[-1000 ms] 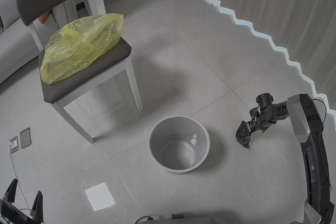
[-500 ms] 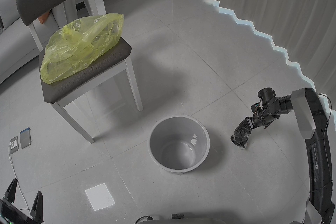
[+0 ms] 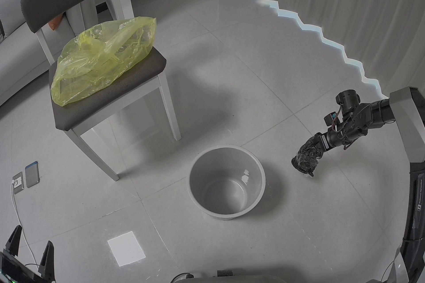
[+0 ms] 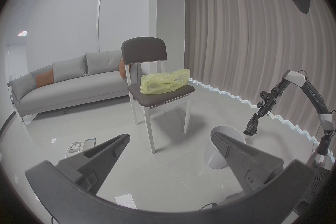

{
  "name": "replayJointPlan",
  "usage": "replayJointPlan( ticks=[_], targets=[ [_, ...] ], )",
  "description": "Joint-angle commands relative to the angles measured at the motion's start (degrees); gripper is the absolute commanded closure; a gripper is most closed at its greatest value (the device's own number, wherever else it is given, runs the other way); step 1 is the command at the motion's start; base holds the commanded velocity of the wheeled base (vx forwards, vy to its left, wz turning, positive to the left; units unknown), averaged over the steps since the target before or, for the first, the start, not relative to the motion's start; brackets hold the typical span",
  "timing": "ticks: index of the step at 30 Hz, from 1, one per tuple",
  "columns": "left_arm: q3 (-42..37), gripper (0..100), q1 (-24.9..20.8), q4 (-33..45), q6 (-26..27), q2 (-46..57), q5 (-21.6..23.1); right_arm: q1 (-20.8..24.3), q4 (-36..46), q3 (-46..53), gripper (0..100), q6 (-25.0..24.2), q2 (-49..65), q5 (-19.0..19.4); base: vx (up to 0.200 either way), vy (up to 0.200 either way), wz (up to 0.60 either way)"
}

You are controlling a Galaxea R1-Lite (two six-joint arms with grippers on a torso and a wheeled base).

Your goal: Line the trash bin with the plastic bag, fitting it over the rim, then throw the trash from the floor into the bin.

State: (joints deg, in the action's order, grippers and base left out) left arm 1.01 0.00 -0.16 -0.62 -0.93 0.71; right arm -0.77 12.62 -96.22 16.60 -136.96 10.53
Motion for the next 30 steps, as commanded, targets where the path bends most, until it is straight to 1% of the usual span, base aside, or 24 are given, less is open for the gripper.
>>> replayJointPlan(
  ticks=[1,4,7,15,16,30],
  targets=[
    [-1.0,0,0.0,0.0,0.0,0.9,0.0,-0.8,-0.9,-0.1,100,0.5,-0.7,-0.1,0.000,0.000,0.00],
    [-1.0,0,0.0,0.0,0.1,0.9,0.0,-2.0,-2.5,-2.1,100,2.2,-5.0,-0.2,0.000,0.000,0.00],
    [-1.0,0,0.0,0.0,0.0,0.9,0.0,-2.3,-2.9,-3.5,100,1.9,-7.5,-0.2,0.000,0.000,0.00],
    [-1.0,0,0.0,0.1,0.0,0.9,0.0,-2.3,-2.9,-6.8,100,2.0,-9.8,0.1,0.000,0.000,0.00],
    [-1.0,0,0.0,0.1,-0.1,0.9,0.0,-2.3,-3.0,-7.1,0,1.9,-10.0,0.1,0.000,0.000,0.00],
    [-1.0,0,0.0,0.1,-0.3,0.9,0.0,-2.2,-3.0,-4.0,0,2.4,-7.2,0.0,0.000,0.000,0.00]
  ],
)
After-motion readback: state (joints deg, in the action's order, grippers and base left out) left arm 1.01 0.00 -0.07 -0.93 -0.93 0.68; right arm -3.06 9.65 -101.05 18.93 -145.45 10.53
